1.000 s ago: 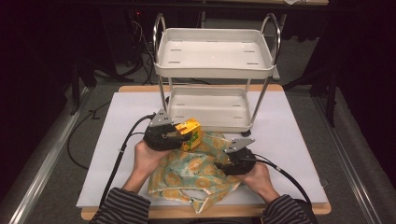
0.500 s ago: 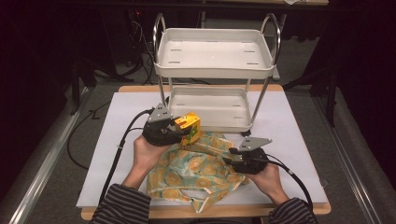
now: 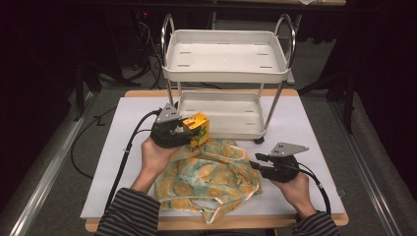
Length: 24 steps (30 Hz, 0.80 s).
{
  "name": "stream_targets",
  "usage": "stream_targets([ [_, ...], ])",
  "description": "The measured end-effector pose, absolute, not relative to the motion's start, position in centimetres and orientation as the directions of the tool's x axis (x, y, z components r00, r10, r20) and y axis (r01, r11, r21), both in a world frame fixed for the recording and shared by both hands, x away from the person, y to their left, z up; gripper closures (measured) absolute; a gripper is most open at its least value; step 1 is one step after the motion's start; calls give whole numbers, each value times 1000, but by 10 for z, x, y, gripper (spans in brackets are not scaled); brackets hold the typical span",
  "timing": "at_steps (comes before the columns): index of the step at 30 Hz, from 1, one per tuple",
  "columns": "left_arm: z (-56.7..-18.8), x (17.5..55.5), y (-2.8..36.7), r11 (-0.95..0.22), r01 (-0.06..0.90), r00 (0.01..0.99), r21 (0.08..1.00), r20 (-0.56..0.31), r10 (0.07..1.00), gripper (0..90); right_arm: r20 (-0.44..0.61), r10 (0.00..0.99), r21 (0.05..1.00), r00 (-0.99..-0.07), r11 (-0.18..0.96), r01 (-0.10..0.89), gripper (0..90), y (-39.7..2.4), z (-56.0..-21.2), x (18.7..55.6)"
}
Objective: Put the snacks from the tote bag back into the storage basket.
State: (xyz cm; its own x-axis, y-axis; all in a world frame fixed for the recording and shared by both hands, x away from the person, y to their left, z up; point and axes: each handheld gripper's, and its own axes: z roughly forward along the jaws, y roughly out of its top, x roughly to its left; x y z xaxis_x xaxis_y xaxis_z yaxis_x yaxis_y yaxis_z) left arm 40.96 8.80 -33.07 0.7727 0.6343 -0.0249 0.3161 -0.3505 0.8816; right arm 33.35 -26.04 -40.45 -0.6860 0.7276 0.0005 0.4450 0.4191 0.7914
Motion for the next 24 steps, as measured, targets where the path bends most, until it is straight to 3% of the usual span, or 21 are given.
stream_targets([
  [24,-321,433,67,-363,290,765,885,14,644,517,-32,812,744,-583,409,528,600,-297,-431,329],
])
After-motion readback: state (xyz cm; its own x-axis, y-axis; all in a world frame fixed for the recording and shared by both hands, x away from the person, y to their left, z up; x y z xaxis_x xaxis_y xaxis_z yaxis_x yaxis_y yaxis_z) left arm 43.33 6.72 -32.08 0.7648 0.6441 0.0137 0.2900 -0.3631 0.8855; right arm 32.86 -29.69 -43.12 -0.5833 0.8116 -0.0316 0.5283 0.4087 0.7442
